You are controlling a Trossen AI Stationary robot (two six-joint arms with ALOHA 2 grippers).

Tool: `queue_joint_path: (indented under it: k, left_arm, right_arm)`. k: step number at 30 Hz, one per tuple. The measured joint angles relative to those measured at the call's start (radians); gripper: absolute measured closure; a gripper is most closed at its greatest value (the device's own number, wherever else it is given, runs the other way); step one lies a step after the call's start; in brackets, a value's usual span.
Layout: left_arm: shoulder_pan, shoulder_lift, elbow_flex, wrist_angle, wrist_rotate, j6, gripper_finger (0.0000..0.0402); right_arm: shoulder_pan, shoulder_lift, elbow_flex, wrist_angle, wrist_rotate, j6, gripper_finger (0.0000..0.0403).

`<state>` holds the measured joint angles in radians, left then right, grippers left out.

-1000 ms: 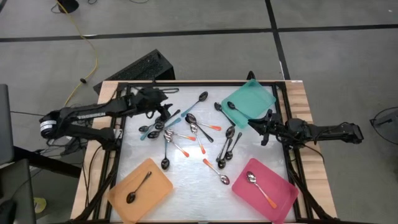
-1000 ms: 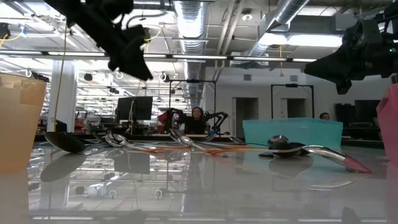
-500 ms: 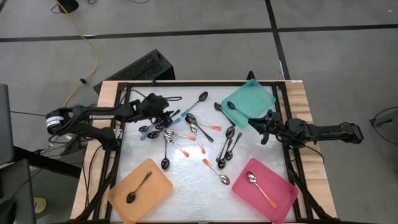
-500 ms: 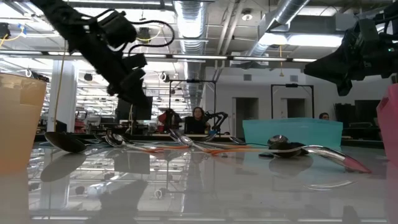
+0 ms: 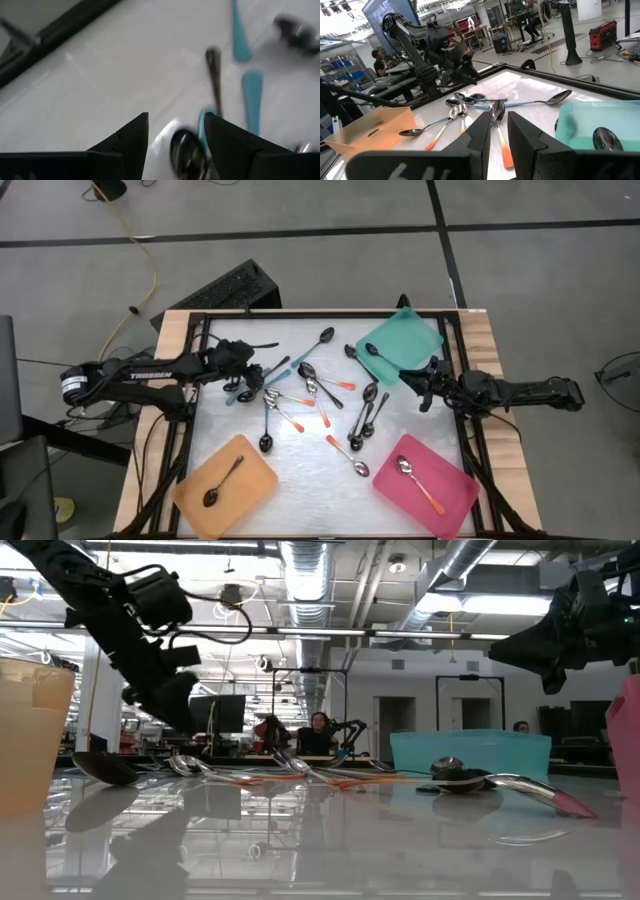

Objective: Sort silverware by color (type)
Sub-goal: Put the blue spoon into the blue bin

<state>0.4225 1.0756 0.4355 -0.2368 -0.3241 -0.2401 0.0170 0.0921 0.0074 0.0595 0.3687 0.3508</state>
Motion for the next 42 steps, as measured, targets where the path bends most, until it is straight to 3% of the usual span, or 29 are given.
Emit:
queue_joint_path:
  k: [6, 26, 36, 42]
  left_arm:
    - [-0.006, 0.006, 0.0, -0.129, 0.003, -0.047, 0.0225]
    - [-0.13, 0.006, 0.0, -0.194, -0.037, -0.128, 0.0225]
    - [-0.131, 0.006, 0.0, -0.196, -0.03, -0.129, 0.0225]
    - [-0.131, 0.006, -0.085, -0.135, -0.013, -0.171, 0.0225]
  right_arm:
    - [0.0, 0.0, 0.0, 0.0, 0.001, -0.001, 0.0322]
    - [0.0, 0.0, 0.0, 0.0, 0.0, 0.008, 0.0322]
    - [0.0, 0.0, 0.0, 0.0, 0.0, 0.007, 0.0322]
    - [0.0, 0.0, 0.0, 0.0, 0.0, 0.007, 0.0322]
